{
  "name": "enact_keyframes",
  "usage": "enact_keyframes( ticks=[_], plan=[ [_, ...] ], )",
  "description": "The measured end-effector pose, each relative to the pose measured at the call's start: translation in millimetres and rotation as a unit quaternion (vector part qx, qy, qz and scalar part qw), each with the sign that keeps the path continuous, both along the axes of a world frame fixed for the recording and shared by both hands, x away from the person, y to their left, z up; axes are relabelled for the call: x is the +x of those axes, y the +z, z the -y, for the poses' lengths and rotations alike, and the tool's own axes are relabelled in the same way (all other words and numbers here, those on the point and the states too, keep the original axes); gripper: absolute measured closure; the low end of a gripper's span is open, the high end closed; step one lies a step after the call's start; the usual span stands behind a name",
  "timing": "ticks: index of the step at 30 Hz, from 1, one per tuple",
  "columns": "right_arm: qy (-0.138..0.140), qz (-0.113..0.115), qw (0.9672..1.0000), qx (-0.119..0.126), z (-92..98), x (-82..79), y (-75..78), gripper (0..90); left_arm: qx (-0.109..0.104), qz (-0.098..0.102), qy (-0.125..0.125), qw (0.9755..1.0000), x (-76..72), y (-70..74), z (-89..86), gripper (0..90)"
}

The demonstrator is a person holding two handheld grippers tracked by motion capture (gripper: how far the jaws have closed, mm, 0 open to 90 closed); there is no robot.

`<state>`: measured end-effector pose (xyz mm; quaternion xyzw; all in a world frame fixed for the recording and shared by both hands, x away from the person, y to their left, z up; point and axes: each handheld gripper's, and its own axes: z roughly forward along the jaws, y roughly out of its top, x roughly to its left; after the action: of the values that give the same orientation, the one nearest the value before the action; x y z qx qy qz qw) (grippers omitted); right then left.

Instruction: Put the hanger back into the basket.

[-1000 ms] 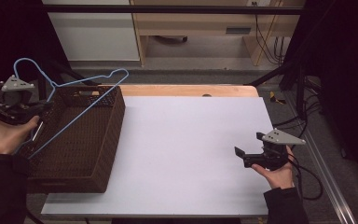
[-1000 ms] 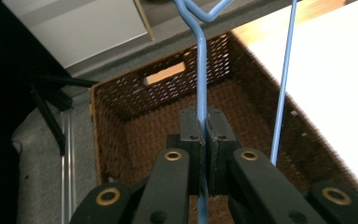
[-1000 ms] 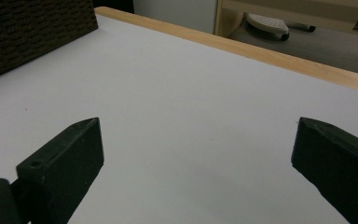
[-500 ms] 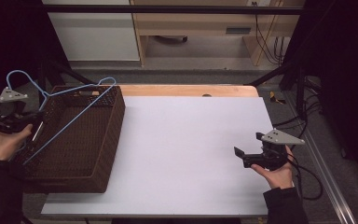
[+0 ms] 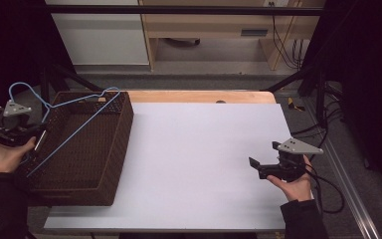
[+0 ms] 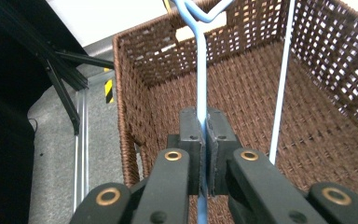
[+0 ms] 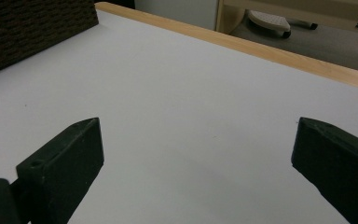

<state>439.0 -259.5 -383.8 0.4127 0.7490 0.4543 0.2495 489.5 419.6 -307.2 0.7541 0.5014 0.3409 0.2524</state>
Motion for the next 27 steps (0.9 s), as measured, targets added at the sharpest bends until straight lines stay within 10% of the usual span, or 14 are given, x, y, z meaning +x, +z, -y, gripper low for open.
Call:
enact_keyframes(
  ticks=[27],
  plan=[
    [0.001,0.0,1.0,-0.001,-1.6,0.2,-0.8,2.9,0.001,-0.099,-0.007,0.9951,21.3,-69.0,21.2,86.6]
  ],
)
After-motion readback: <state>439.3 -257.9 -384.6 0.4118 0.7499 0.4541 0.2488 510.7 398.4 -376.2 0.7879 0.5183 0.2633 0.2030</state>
